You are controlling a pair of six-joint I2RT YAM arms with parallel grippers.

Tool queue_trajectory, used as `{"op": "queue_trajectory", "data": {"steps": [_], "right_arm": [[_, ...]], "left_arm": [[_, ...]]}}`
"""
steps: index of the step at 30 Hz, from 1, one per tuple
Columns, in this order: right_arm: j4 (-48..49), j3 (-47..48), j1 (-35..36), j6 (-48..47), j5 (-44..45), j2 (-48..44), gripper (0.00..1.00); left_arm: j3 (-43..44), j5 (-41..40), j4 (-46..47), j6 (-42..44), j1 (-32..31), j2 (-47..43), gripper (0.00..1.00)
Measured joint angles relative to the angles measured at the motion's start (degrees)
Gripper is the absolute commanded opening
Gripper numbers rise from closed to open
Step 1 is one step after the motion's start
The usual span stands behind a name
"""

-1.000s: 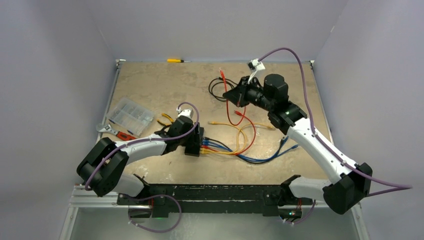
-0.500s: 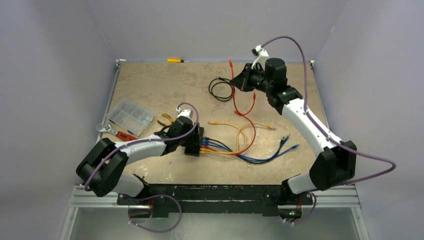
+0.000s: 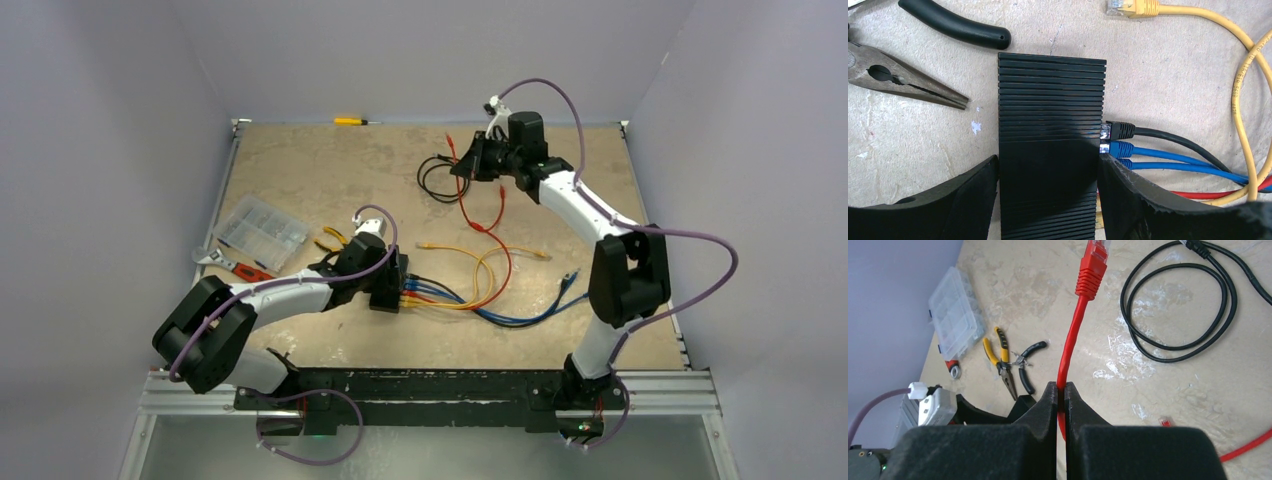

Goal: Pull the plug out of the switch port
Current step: Place the connector at the center of the board.

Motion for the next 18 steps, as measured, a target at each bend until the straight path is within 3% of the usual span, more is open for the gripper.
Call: {"op": "queue_trajectory", "data": {"steps": [18], "right_arm": [[0.11,19.30,-1.20,1.64,-4.98,15.96,0.00]], "left_arm": [[0.07,-0.39,0.33,0.46,-0.02,0.22,0.00]]}}
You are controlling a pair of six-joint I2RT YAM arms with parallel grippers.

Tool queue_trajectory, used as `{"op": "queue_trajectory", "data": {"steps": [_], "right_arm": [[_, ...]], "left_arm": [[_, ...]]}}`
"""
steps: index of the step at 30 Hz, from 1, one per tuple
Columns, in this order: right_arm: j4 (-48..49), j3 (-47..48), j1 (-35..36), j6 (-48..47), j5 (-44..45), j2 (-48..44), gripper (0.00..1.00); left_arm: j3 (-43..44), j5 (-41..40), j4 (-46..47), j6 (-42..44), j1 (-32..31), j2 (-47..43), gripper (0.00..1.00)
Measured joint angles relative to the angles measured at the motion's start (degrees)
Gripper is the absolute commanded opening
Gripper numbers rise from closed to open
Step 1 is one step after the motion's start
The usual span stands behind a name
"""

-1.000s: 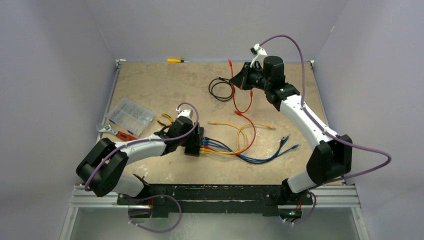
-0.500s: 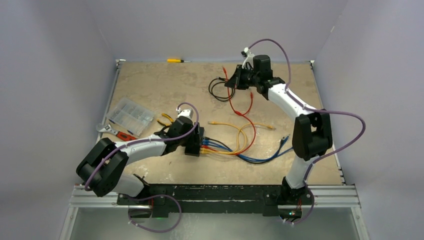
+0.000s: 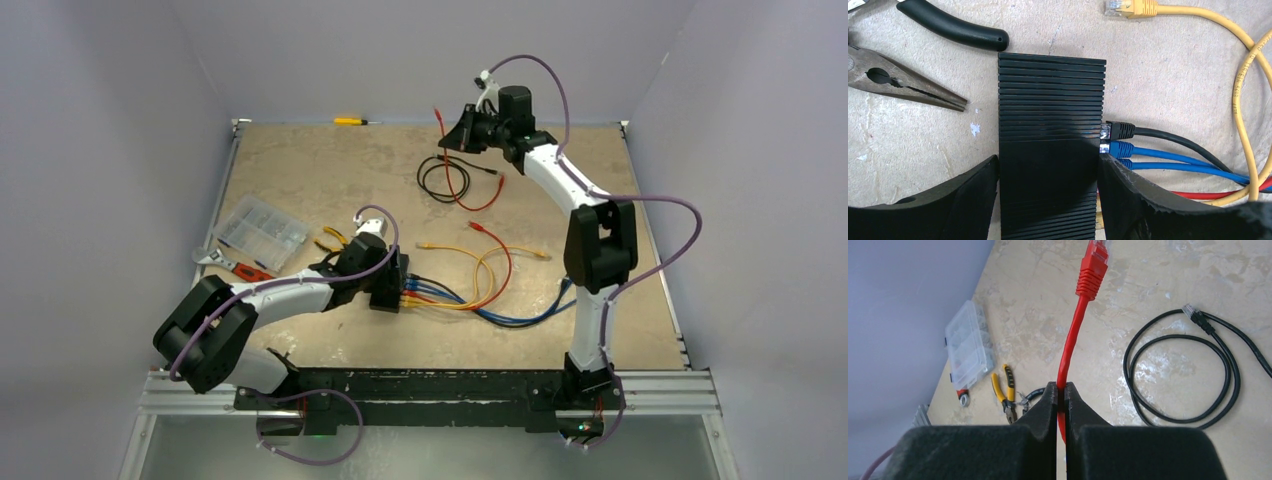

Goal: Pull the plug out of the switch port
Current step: Place the connector at the center of the board.

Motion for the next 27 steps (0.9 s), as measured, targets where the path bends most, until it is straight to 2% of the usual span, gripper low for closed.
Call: {"op": "queue_trajectory", "data": {"steps": [10,24,27], "right_arm": [[-1.64,12.02,0.02,1.55,-1.84,11.47,0.00],[-6.03,25.83,-0.50,1.20,-1.57,18.29,0.00],[-6.69,25.86,-0.72,1.22,-1.62,18.49,0.05]], "left_arm": [[-0.07,0.00,0.13,0.33,0.00,-0.31,0.00],[-0.07,0.04,0.15,0.35,0.00,-0.70,0.00],[-0.09,0.04,0.15,0.35,0.00,-0.72,0.00]]}}
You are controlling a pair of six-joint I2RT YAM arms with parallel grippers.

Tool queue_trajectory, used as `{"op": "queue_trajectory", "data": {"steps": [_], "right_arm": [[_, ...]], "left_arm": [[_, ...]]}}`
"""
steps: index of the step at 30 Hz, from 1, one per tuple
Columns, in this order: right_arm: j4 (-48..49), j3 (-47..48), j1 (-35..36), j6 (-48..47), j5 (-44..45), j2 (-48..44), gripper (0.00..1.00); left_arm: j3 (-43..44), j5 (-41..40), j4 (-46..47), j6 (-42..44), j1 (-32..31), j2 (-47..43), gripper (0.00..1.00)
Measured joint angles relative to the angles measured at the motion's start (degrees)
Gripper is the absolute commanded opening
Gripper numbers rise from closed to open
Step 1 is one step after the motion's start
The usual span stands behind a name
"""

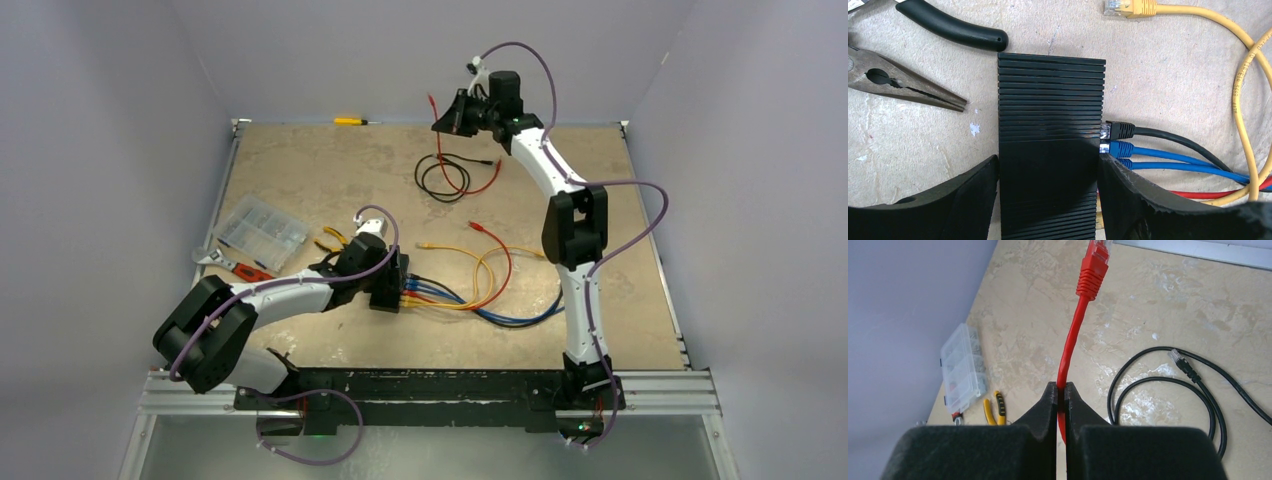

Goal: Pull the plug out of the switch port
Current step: Place the connector at the center of the board.

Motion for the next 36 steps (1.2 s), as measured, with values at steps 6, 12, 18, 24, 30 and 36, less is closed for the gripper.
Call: {"op": "queue_trajectory", "data": {"steps": [6,12,18,24,30,36], "right_arm": [[-0.81,0.02,-0.13,-0.31,0.26,1.51,0.30],[-2.25,-0.28,-0.33,-1.51,4.70,1.57,0.61],[-2.34,-3.78,-0.48,-2.43,9.25,-0.55,0.81],[-0.74,-10.73,-0.68,-2.97,10.49,-6.27,0.99],[2.75,-19.12,-0.72,-3.89,10.47,-13.07,0.99],[5.57,-30.25,-0.72,-5.16,10.27,-19.52,0.99]], "left_arm": [[-0.07,0.11,0.00,0.00,0.00,-0.13,0.00],[-1.11,0.68,0.68,0.02,0.00,-1.11,0.00],[-1.99,0.98,0.63,-0.02,0.00,-2.23,0.00],[-2.32,1.09,0.70,-0.02,0.00,-2.58,0.00],[-2.32,1.07,0.79,-0.07,0.00,-2.56,0.00],[-2.34,1.09,0.98,-0.20,0.00,-2.67,0.04]]}}
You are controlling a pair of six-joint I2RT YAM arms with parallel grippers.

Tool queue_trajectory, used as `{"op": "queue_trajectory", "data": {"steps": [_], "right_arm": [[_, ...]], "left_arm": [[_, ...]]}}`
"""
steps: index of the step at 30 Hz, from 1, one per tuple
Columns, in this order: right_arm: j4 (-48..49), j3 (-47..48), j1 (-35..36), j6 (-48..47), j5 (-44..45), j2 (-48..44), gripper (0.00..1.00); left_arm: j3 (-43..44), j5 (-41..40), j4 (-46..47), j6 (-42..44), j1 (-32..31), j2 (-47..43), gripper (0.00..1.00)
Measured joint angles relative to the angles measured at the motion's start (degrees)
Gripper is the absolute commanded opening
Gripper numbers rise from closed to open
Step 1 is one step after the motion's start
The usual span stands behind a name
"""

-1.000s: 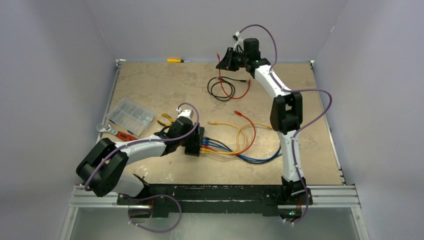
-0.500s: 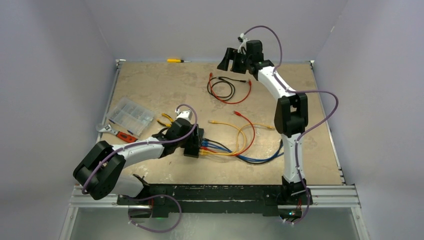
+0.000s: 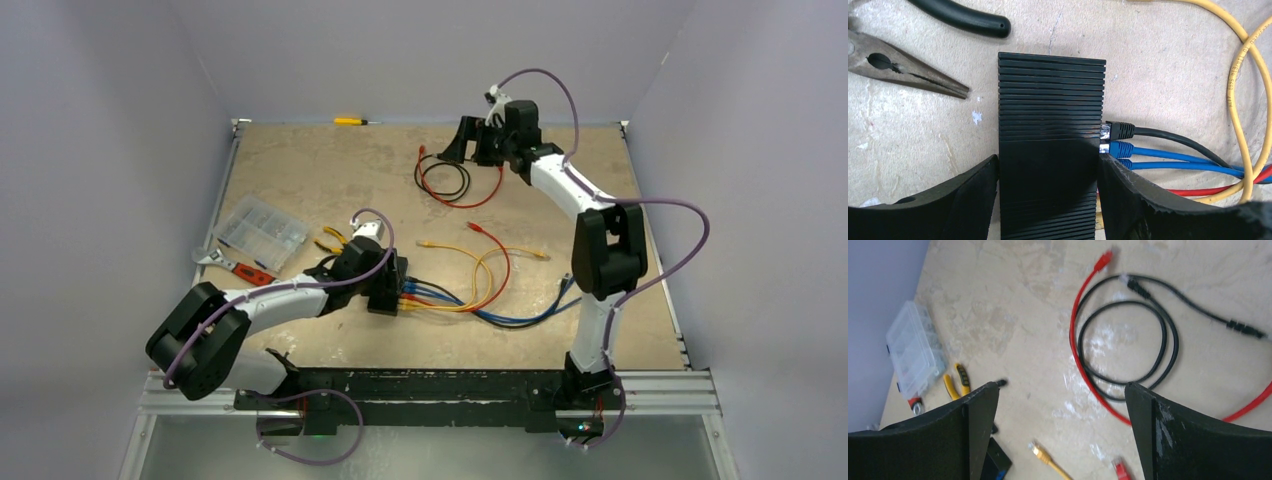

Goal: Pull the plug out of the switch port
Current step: Place the connector at the center of the board, then move the switch port to the center of the board.

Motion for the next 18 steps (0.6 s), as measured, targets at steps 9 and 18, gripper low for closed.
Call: {"op": "queue_trajectory", "data": {"steps": [9,18], "right_arm": [[5.62,-20.83,0.04,0.07,-4.09,-11.10,0.98],[9.86,-35.39,2.75,-0.17,-8.04,-20.00,0.98]], "left_arm": [[-1.70,2.12,-2.56,-1.25,0.00,-3.93,0.72],[-3.34,4.76,-5.73,-2.67,0.00,-8.41,0.90]]}}
